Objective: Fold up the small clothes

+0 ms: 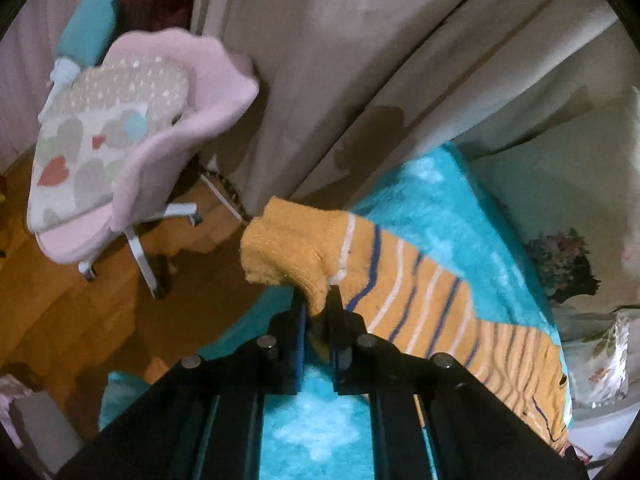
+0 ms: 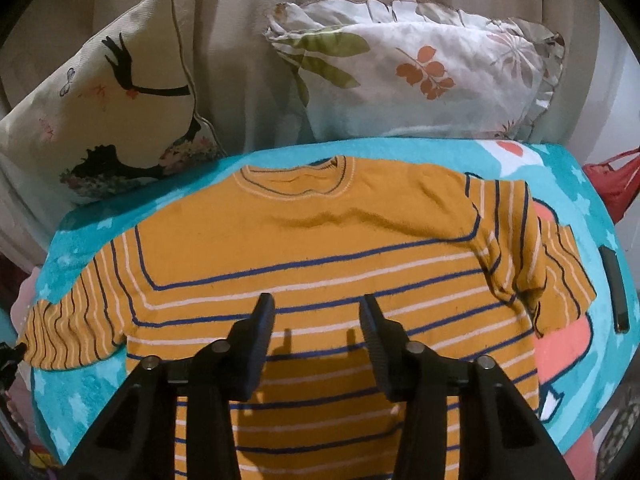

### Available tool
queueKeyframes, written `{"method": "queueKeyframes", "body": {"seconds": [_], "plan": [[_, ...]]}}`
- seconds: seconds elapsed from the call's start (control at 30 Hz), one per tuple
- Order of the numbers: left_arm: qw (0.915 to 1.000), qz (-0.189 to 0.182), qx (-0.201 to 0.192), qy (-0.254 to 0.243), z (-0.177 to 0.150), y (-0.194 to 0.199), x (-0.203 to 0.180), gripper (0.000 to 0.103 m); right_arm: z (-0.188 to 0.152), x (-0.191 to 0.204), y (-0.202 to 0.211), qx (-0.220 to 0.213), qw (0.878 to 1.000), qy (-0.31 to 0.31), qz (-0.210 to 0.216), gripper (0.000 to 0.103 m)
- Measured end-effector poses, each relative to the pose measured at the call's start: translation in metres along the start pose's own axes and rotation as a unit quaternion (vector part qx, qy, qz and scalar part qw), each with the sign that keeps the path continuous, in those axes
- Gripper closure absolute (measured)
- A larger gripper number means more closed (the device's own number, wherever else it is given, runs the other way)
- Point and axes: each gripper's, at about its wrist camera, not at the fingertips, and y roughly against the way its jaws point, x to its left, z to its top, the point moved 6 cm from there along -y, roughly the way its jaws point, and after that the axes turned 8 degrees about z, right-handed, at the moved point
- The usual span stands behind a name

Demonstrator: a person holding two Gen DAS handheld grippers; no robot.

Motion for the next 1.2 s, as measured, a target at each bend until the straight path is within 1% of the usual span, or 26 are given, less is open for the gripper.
{"method": "queueKeyframes", "body": {"seconds": [0.07, 0.1, 0.17, 0.23, 0.27, 0.33, 0.47, 0.53, 0.57, 0.6, 0.67, 0.7, 0.77, 0.8, 0.87, 0.97, 1.0, 1.1, 1.13, 1.2], "plan": [[0.9995, 0.001, -0.02, -0.025, 0.003, 0.014, -0.015, 0.094, -0.003, -0.003, 0.002, -0.001, 1.0, -0.002, -0.005, 0.058], [0.9985, -0.002, -0.033, -0.045, 0.004, 0.024, -0.029, 0.094, -0.005, -0.004, 0.003, 0.0, 1.0, -0.004, -0.006, 0.06], [0.9954, -0.017, -0.05, -0.08, 0.002, 0.041, -0.056, 0.094, -0.008, -0.01, 0.006, 0.001, 1.0, -0.012, -0.006, 0.061], [0.9899, -0.042, -0.064, -0.12, -0.006, 0.061, -0.093, 0.094, -0.011, -0.018, 0.009, -0.002, 1.0, -0.018, -0.01, 0.061], [0.9848, -0.062, -0.071, -0.146, -0.015, 0.075, -0.12, 0.094, -0.012, -0.023, 0.011, -0.004, 1.0, -0.022, -0.013, 0.061], [0.9767, -0.089, -0.077, -0.179, -0.028, 0.09, -0.156, 0.094, -0.014, -0.037, 0.016, -0.007, 0.999, -0.033, -0.013, 0.061], [0.9514, -0.16, -0.069, -0.254, -0.082, 0.12, -0.251, 0.094, -0.017, -0.073, 0.024, -0.014, 0.998, -0.064, -0.006, 0.061], [0.9373, -0.192, -0.051, -0.286, -0.119, 0.127, -0.305, 0.094, -0.018, -0.091, 0.028, -0.017, 0.997, -0.07, -0.004, 0.061], [0.9337, -0.2, -0.044, -0.294, -0.131, 0.128, -0.319, 0.094, -0.019, -0.101, 0.03, -0.018, 0.997, -0.072, -0.004, 0.061], [0.9275, -0.212, -0.031, -0.306, -0.152, 0.128, -0.344, 0.094, -0.019, -0.112, 0.033, -0.019, 0.997, -0.075, -0.003, 0.061], [0.9182, -0.226, -0.011, -0.325, -0.186, 0.124, -0.382, 0.094, -0.018, -0.137, 0.041, -0.024, 0.996, -0.082, -0.004, 0.061], [0.9131, -0.233, 0.004, -0.335, -0.208, 0.119, -0.403, 0.094, -0.018, -0.147, 0.045, -0.025, 0.996, -0.083, -0.006, 0.061], [0.9056, -0.245, 0.035, -0.345, -0.245, 0.109, -0.432, 0.094, -0.018, -0.174, 0.051, -0.025, 0.996, -0.089, -0.008, 0.061], [0.902, -0.246, 0.052, -0.351, -0.268, 0.101, -0.448, 0.094, -0.018, -0.187, 0.054, -0.024, 0.995, -0.091, -0.009, 0.061], [0.8966, -0.238, 0.073, -0.366, -0.304, 0.087, -0.469, 0.094, -0.019, -0.212, 0.057, -0.02, 0.995, -0.097, -0.015, 0.061], [0.8885, -0.213, 0.094, -0.395, -0.348, 0.057, -0.494, 0.094, -0.024, -0.245, 0.06, -0.012, 0.995, -0.101, -0.021, 0.061], [0.8844, -0.204, 0.106, -0.406, -0.364, 0.045, -0.5, 0.094, -0.026, -0.254, 0.06, -0.009, 0.995, -0.101, -0.022, 0.061], [0.8786, -0.181, 0.134, -0.421, -0.39, 0.023, -0.509, 0.094, -0.029, -0.278, 0.059, -0.002, 0.994, -0.103, -0.022, 0.061], [0.8778, -0.179, 0.137, -0.423, -0.395, 0.021, -0.511, 0.094, -0.029, -0.283, 0.059, -0.001, 0.994, -0.103, -0.021, 0.061], [0.878, -0.185, 0.139, -0.419, -0.4, 0.028, -0.509, 0.086, -0.028, -0.291, 0.06, -0.001, 0.995, -0.101, -0.016, 0.061]]}}
